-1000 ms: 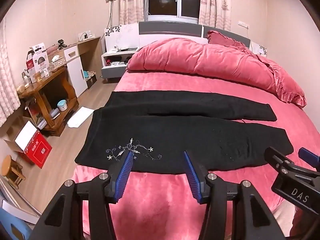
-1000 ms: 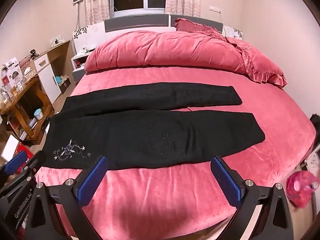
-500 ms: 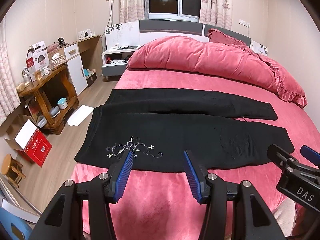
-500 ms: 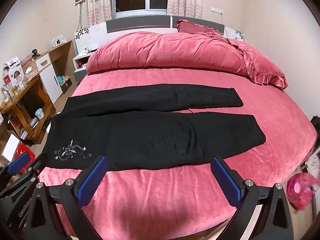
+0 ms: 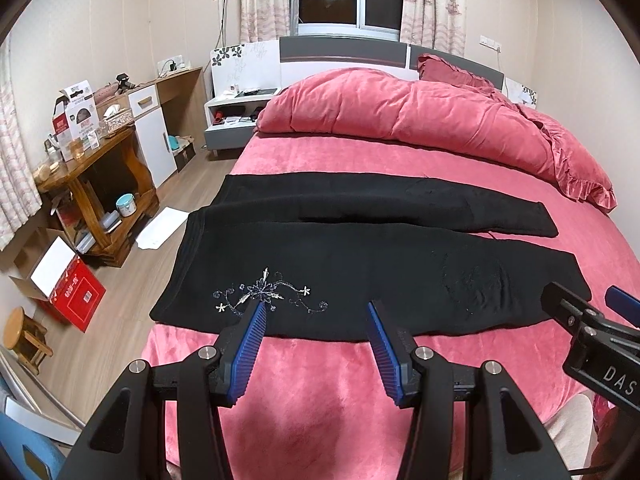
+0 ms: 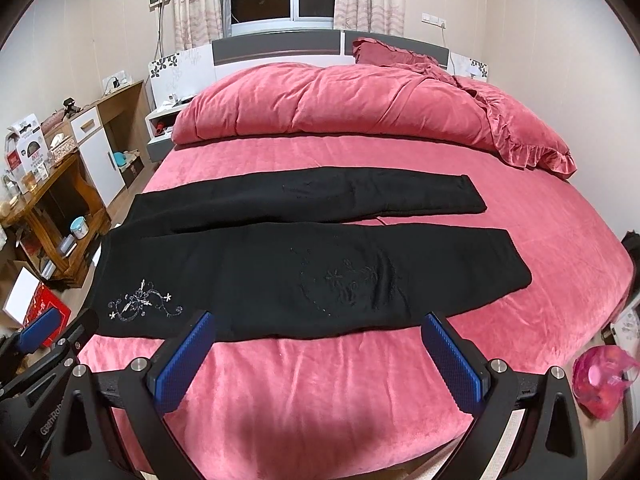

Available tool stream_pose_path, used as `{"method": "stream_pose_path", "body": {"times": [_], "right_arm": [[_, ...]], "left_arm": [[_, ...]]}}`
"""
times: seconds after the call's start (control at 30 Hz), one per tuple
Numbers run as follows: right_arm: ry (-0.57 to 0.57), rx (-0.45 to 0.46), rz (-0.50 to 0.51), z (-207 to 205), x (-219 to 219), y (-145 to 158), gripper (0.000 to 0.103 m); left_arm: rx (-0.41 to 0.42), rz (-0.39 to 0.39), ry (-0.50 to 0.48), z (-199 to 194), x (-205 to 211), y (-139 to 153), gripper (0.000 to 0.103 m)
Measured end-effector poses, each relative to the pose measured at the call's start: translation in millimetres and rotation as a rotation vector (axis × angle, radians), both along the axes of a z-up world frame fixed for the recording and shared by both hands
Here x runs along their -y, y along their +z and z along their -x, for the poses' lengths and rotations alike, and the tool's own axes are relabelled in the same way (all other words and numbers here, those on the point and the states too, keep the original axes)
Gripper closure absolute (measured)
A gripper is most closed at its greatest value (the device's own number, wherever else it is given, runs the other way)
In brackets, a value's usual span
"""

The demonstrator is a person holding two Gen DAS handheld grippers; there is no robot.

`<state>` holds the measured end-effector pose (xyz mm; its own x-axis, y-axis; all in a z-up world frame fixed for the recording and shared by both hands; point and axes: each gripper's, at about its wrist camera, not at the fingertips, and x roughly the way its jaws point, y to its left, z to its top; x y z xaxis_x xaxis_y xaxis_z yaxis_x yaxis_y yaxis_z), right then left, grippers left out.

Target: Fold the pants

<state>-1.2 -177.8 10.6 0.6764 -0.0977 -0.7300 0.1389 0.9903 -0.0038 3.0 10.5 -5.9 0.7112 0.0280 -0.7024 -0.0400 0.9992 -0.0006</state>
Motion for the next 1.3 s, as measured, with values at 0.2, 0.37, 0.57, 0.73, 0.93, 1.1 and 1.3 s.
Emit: {"method": "stream_pose_path", "body": {"times": [0.2,0.37,0.57,0.73,0.93,1.1,1.3], "right_arm": [[-0.006,0.001,0.003,0,1,-1,0.0],[-0.002,-0.003,0.001,-2,1,-1,0.0],[-0.004,-0.004,-0.002,-2,1,-2,0.0],[-0.009,-0.007,-0.002,-3,2,-3,0.0],[-0.008,-0.014,0.0,-4,3,-6,0.0],[-0.009,-0.023,0.0,-6,3,-10,0.0],[-0.037,0.007,-0.01,-7,11,-14,0.0]], "left_arm": [[-0.006,-0.001,0.008,-1,-1,-1,0.05],[-0.011,-0.004,0.006,-2,-1,-2,0.05],[-0.017,-0.004,0.006,-3,-2,-3,0.05],[-0.026,-0.002,0.009,-4,-4,-6,0.05],[-0.043,-0.001,0.016,-6,-5,-11,0.05],[-0.053,-0.01,0.023,-10,-6,-14,0.05],[-0.072,-0.023,0.04,-14,-10,-22,0.05]]}}
